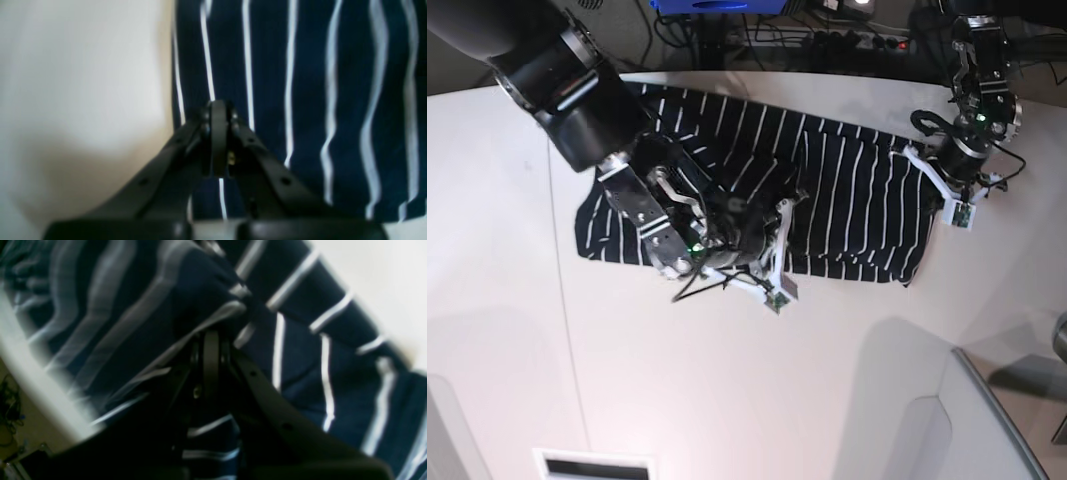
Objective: Layout the t-shirt on the table in an organized manner, then fold the t-shirt properly
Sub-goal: 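Move the left gripper over the shirt and press the folded layers flat, then grasp the shirt's two ends with the left and right grippers, then fold the right gripper's end over toward the left gripper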
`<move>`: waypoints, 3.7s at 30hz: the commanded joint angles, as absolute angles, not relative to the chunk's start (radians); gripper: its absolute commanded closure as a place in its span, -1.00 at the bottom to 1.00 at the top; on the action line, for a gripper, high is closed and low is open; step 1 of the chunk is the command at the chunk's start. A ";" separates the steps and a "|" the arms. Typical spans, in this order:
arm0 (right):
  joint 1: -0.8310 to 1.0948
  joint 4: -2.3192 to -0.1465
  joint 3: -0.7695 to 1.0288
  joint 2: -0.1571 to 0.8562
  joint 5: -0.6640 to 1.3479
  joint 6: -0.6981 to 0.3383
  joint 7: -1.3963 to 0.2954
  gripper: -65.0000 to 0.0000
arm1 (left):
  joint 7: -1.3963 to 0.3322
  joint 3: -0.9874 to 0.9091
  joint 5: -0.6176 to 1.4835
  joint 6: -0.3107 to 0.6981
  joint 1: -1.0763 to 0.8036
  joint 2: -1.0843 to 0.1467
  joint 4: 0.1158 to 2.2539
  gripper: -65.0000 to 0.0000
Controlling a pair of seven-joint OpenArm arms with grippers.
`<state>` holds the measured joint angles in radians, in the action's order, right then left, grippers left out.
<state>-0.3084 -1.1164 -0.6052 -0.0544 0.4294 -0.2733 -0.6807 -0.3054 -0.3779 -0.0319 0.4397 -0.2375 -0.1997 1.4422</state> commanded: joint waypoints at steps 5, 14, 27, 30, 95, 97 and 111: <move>-0.143 -1.477 -0.085 -0.039 0.444 -0.278 -0.848 0.54 | -0.289 -0.510 -0.027 0.433 -0.234 -0.188 1.543 1.00; -0.031 -1.435 0.361 0.071 0.708 -0.469 -1.082 -0.43 | -0.282 -0.561 -0.025 0.433 -0.222 -0.272 1.405 1.00; -0.047 -1.086 0.404 0.199 0.811 -0.647 -1.078 -0.44 | -0.278 -0.561 0.197 0.433 -0.220 -0.400 1.245 1.00; -0.053 -1.032 0.404 0.180 0.808 -0.667 -1.066 -0.44 | -0.278 -0.561 0.197 0.433 -0.183 -0.400 1.202 1.00; -0.077 -1.448 0.090 0.159 0.808 -0.076 -1.061 0.98 | -0.288 0.019 0.050 0.429 0.015 -0.059 1.122 1.00; -0.093 -1.478 0.025 0.159 0.808 -0.013 -1.063 0.98 | -0.288 0.021 0.027 0.429 0.018 -0.036 1.122 1.00; -0.174 -1.477 -0.131 0.079 0.808 0.159 -1.061 0.98 | -0.289 0.024 0.010 0.429 0.030 0.005 1.121 1.00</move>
<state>-0.1493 -1.4639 -0.1345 0.0799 0.7918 0.1631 -1.0676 -0.2989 0.0223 0.0036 0.4213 0.0200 -0.0002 1.1099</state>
